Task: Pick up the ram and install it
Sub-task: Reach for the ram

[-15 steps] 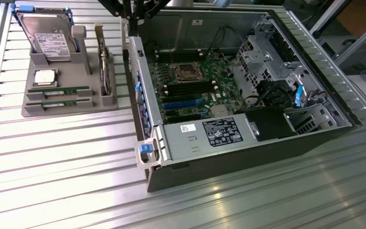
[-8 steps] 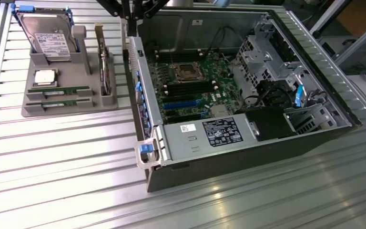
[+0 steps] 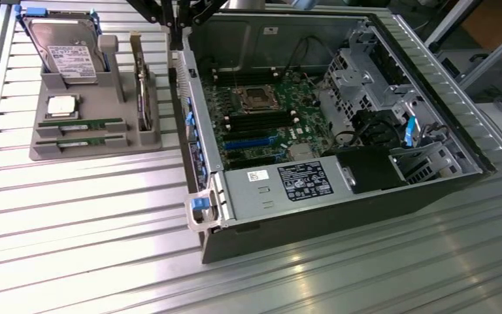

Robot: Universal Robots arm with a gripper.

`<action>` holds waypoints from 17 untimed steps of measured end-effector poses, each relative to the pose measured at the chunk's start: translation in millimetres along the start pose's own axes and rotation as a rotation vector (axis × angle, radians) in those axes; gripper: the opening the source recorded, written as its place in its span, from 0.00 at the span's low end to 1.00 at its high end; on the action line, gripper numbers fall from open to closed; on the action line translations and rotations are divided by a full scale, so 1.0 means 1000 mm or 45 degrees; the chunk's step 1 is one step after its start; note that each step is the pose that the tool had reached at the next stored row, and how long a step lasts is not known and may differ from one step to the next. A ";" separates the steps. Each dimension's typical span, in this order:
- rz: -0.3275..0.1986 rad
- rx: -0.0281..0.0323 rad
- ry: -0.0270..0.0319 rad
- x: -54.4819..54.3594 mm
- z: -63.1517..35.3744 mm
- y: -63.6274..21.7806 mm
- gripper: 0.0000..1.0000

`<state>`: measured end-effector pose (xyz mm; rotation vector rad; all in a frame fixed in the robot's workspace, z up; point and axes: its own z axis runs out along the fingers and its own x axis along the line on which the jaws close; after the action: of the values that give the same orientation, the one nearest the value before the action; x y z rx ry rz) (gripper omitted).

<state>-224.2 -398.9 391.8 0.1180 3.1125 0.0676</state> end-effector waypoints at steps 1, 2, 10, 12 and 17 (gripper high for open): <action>0.000 0.0000 0.0000 0.001 0.0000 -0.0001 0.14; 0.000 0.0000 0.0001 0.002 0.0000 -0.0002 0.14; 0.000 0.0000 0.0000 0.006 0.0003 -0.0005 0.14; 0.000 0.0000 0.0000 0.007 0.0003 -0.0005 0.14; 0.000 0.0000 0.0000 0.010 0.0003 -0.0008 0.14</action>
<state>-234.1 -398.9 391.2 0.1179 3.1125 0.0676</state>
